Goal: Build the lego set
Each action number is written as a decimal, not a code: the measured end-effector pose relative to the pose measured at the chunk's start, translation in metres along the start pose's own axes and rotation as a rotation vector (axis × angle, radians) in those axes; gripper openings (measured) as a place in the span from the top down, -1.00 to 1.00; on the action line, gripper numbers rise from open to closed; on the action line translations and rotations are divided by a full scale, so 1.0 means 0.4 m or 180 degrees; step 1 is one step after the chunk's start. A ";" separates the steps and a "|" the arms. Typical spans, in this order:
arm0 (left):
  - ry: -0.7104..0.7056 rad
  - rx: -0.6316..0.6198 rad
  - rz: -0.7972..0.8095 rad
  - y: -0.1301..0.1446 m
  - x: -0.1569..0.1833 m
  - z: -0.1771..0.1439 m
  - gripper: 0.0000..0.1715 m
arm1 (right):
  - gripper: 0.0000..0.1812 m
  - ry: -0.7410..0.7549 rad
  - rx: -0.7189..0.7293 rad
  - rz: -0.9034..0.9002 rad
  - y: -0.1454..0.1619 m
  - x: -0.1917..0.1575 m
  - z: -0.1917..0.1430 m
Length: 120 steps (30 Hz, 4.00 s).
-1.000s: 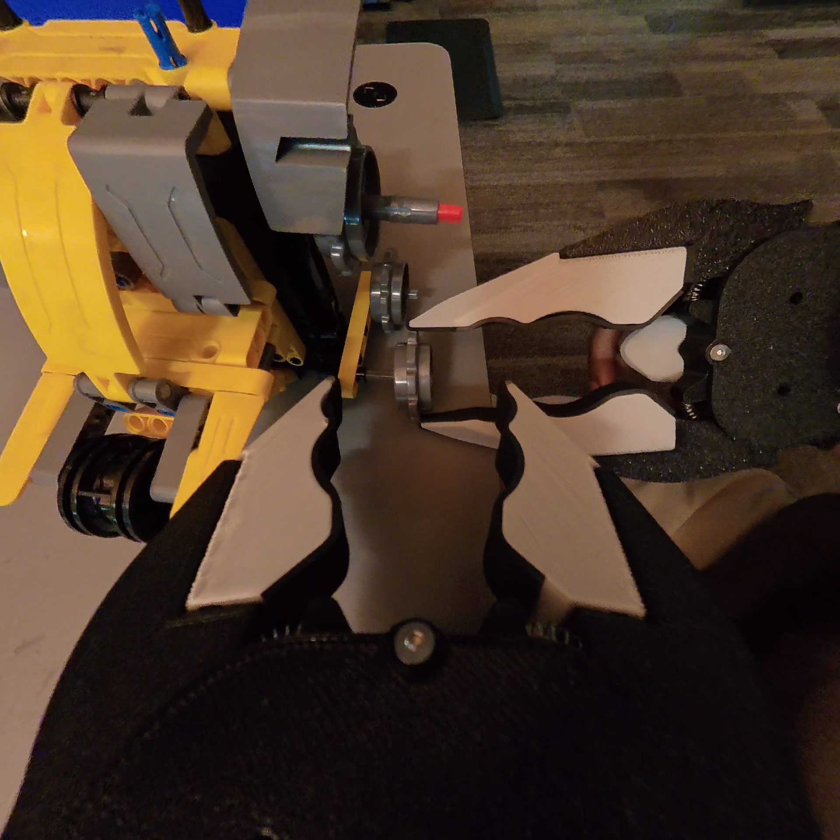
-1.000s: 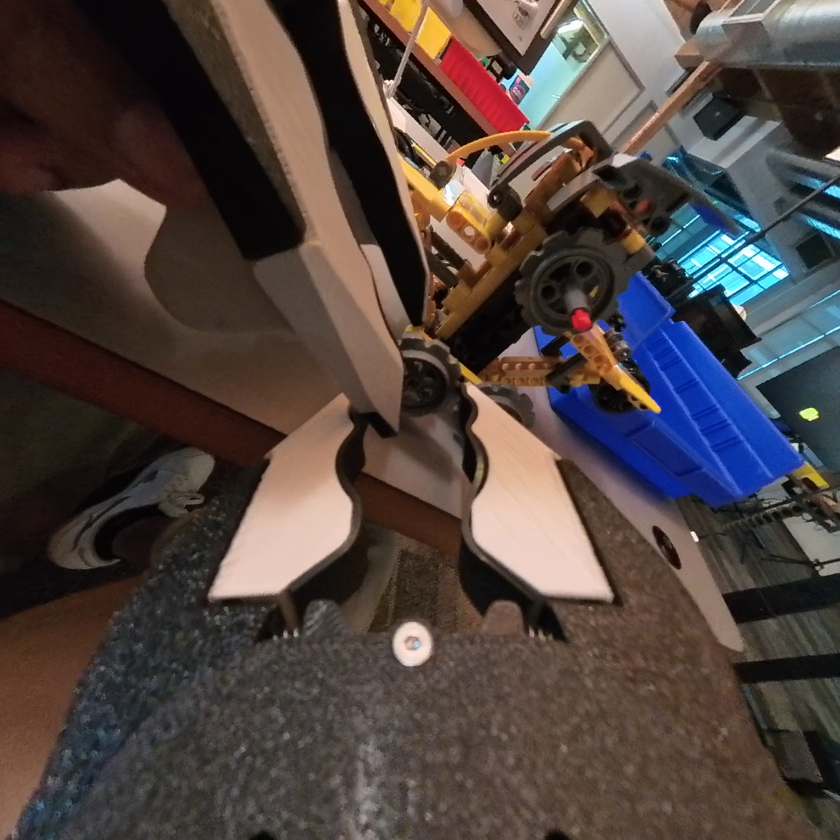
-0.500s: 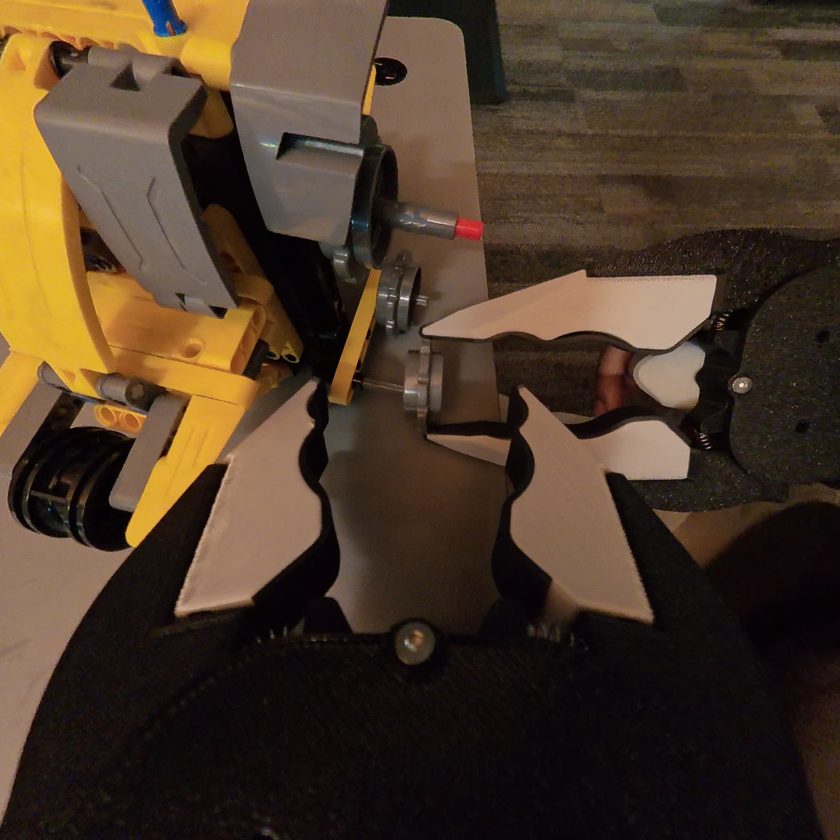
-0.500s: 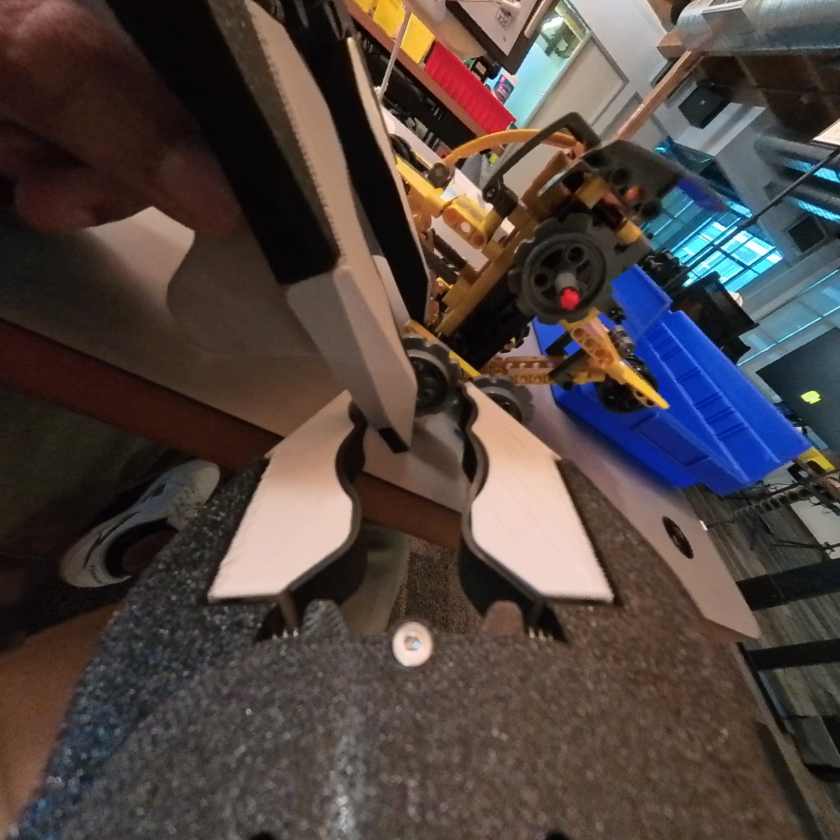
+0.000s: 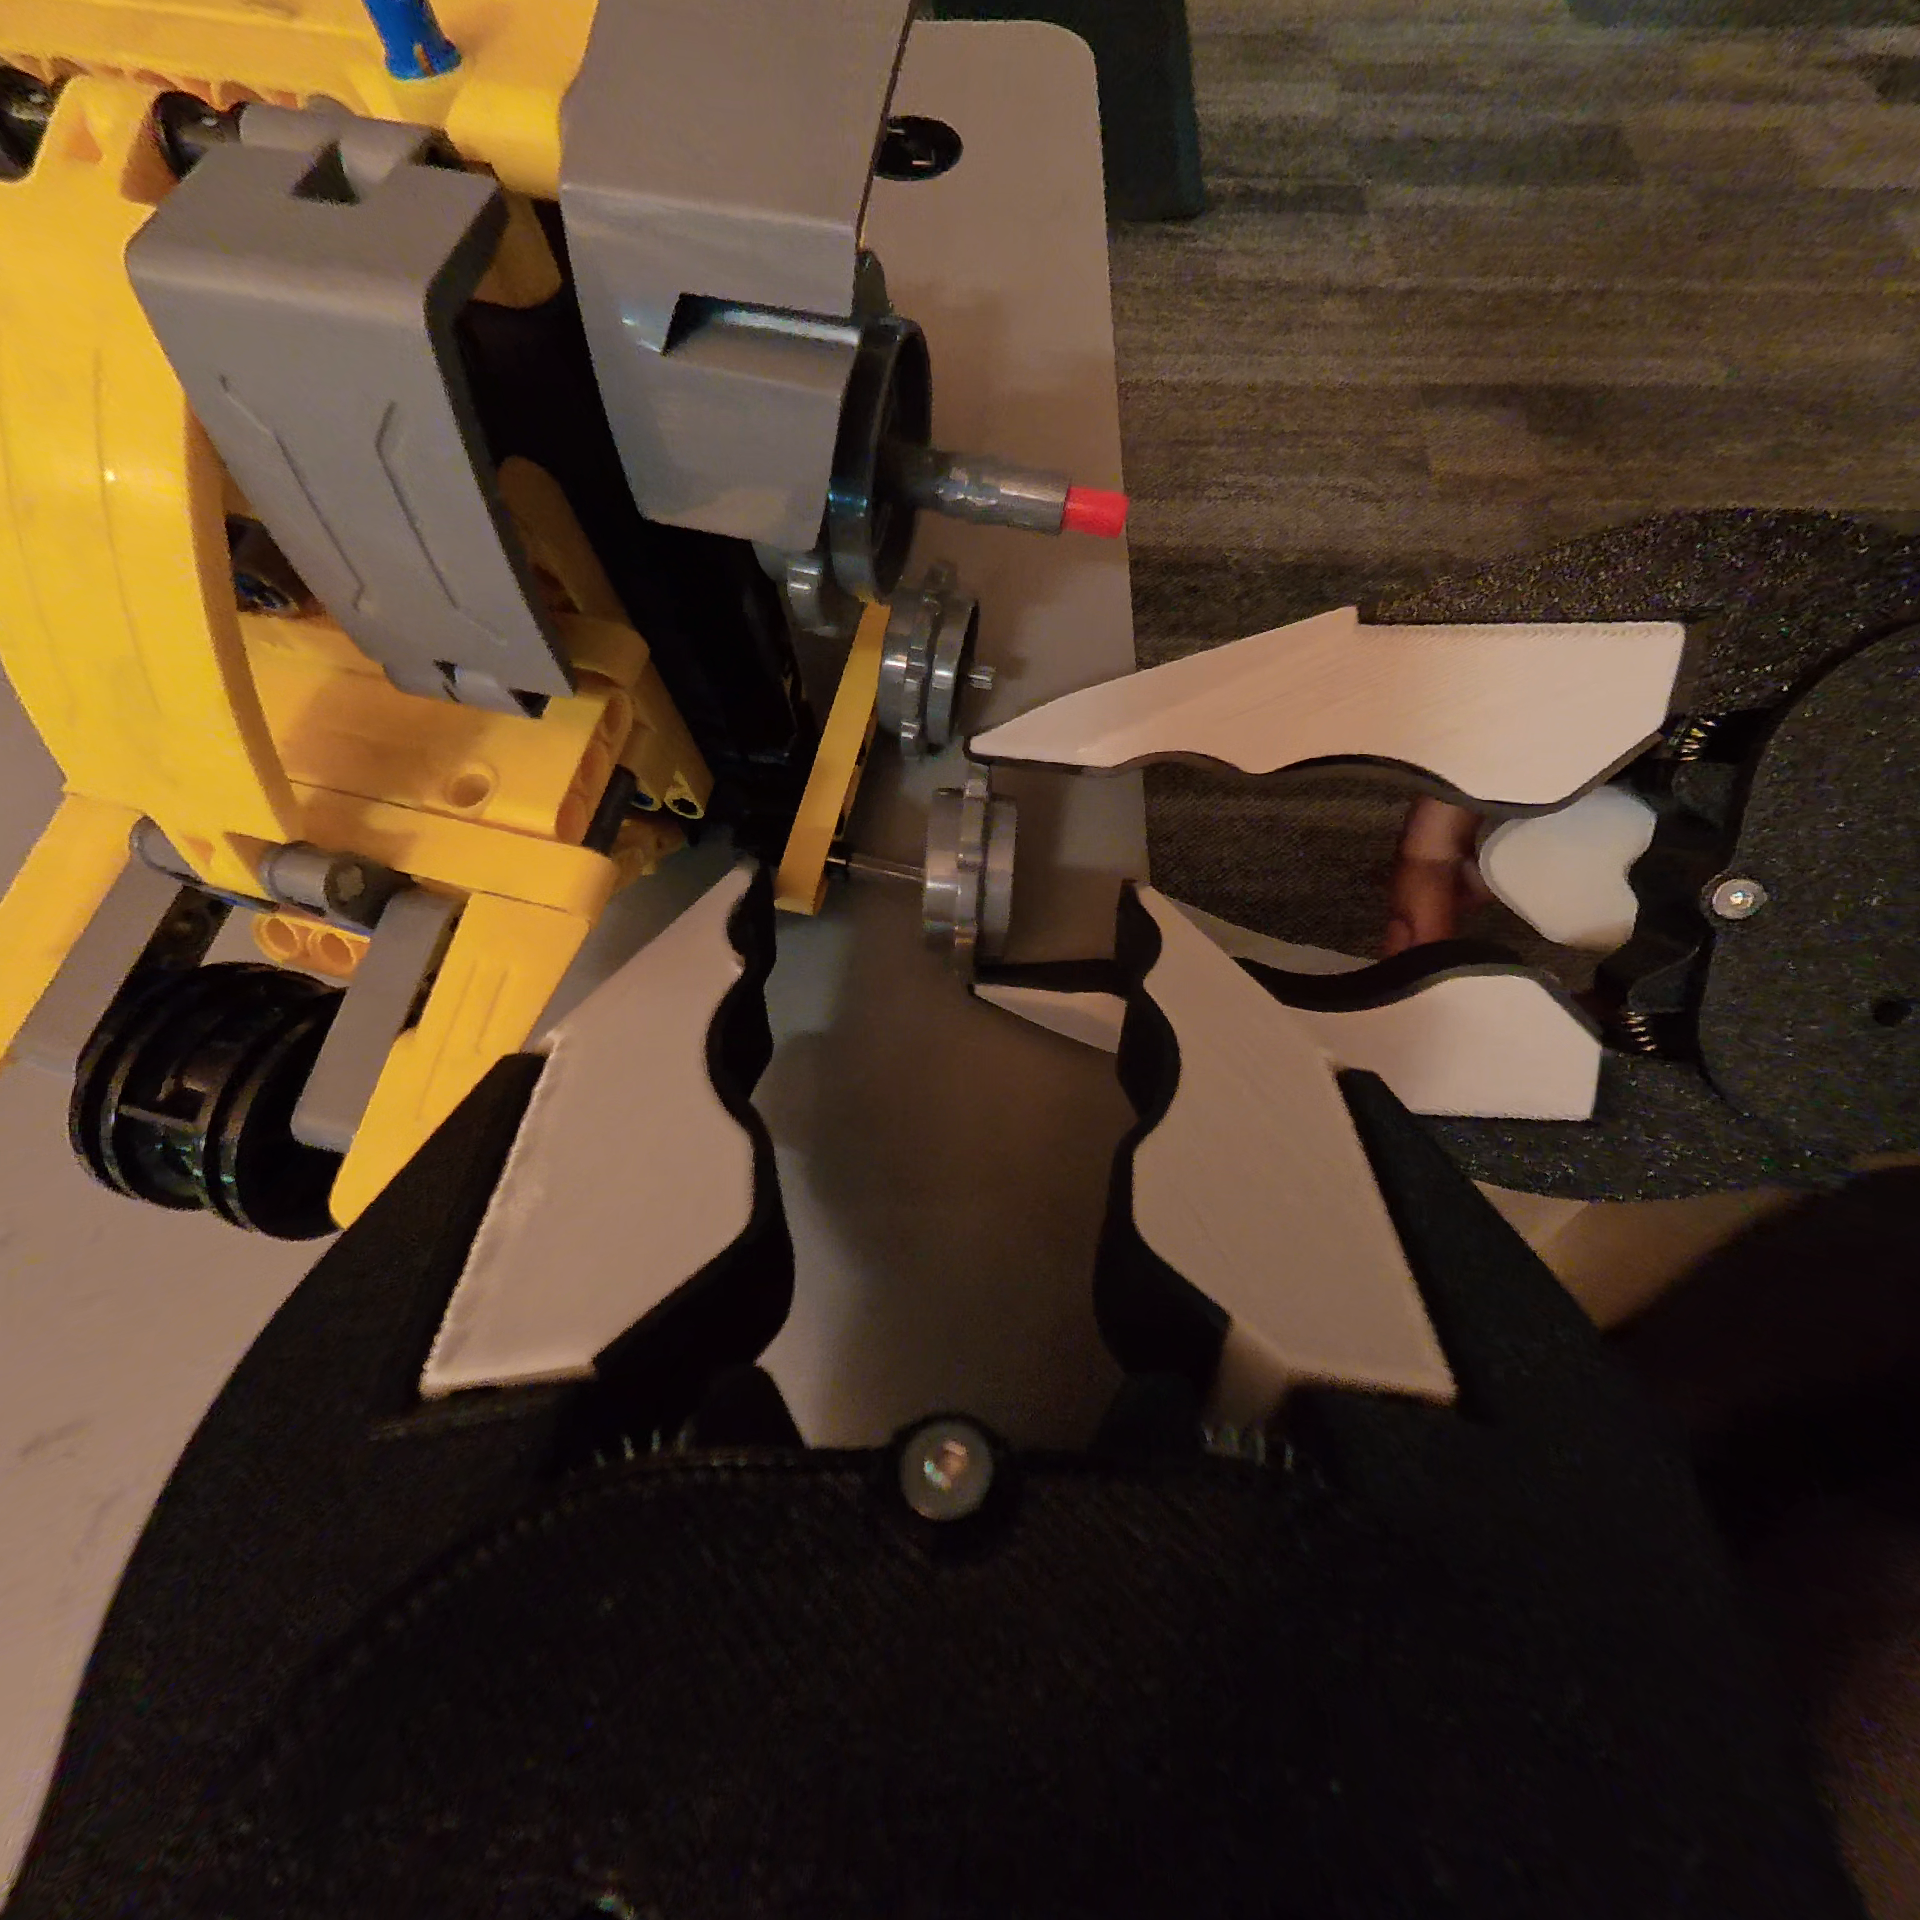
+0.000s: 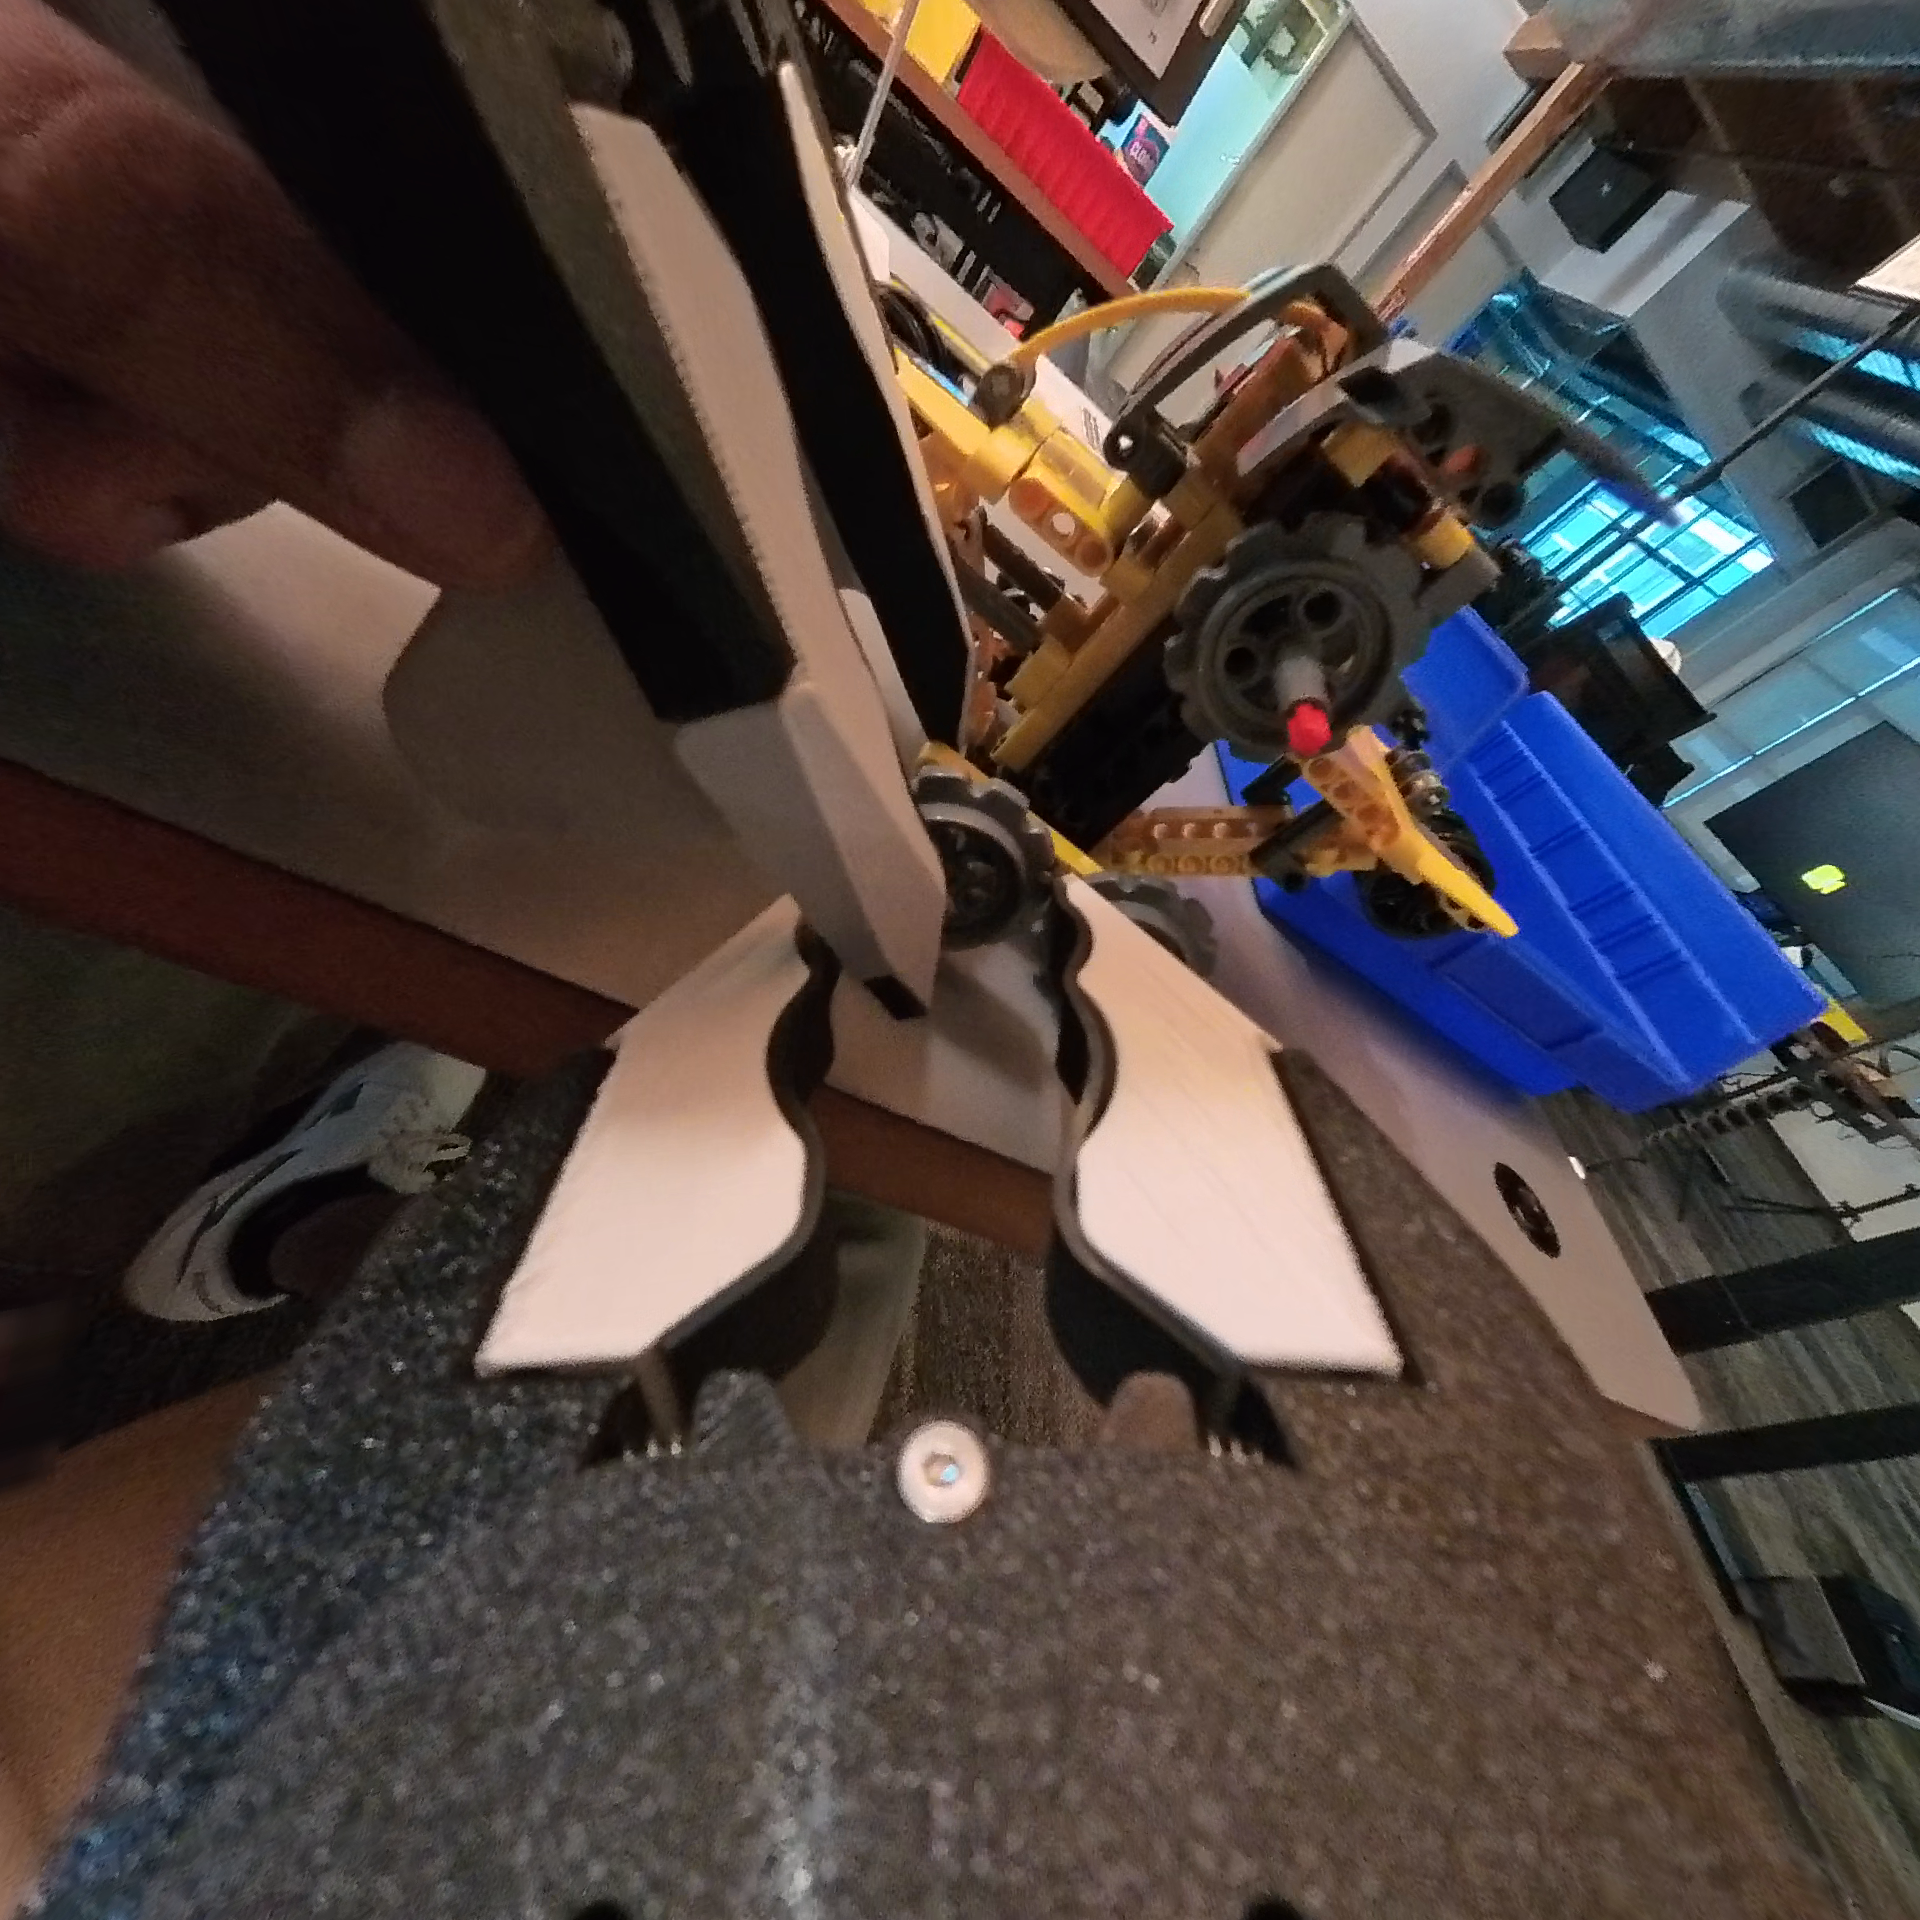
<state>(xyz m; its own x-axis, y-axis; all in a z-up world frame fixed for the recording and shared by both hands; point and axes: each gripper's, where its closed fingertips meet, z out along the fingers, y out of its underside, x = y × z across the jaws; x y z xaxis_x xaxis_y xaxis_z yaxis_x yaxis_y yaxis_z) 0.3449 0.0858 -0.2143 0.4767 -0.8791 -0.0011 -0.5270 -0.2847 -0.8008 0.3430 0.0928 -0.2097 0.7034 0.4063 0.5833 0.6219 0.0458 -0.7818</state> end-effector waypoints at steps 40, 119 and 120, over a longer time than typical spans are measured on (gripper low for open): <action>0.1052 0.0572 -0.1252 -0.039 0.072 -0.073 0.26 | 0.57 0.0204 0.0729 0.0358 -0.023 -0.013 -0.061; 0.0356 -0.0199 -0.0862 0.028 0.031 0.002 0.22 | 0.57 -0.0324 0.0972 0.0434 0.001 -0.016 -0.045; 0.0348 -0.0203 -0.0846 0.028 0.031 0.002 0.21 | 0.57 -0.0317 0.1017 0.0400 -0.002 -0.014 -0.046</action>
<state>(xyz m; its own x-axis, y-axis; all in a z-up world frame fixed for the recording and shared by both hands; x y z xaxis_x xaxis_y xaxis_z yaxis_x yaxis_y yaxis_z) 0.3455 0.0719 -0.2238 0.5270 -0.8055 0.2709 -0.4386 -0.5309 -0.7251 0.3450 0.0739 -0.2082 0.7208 0.5131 0.4661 0.3825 0.2664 -0.8847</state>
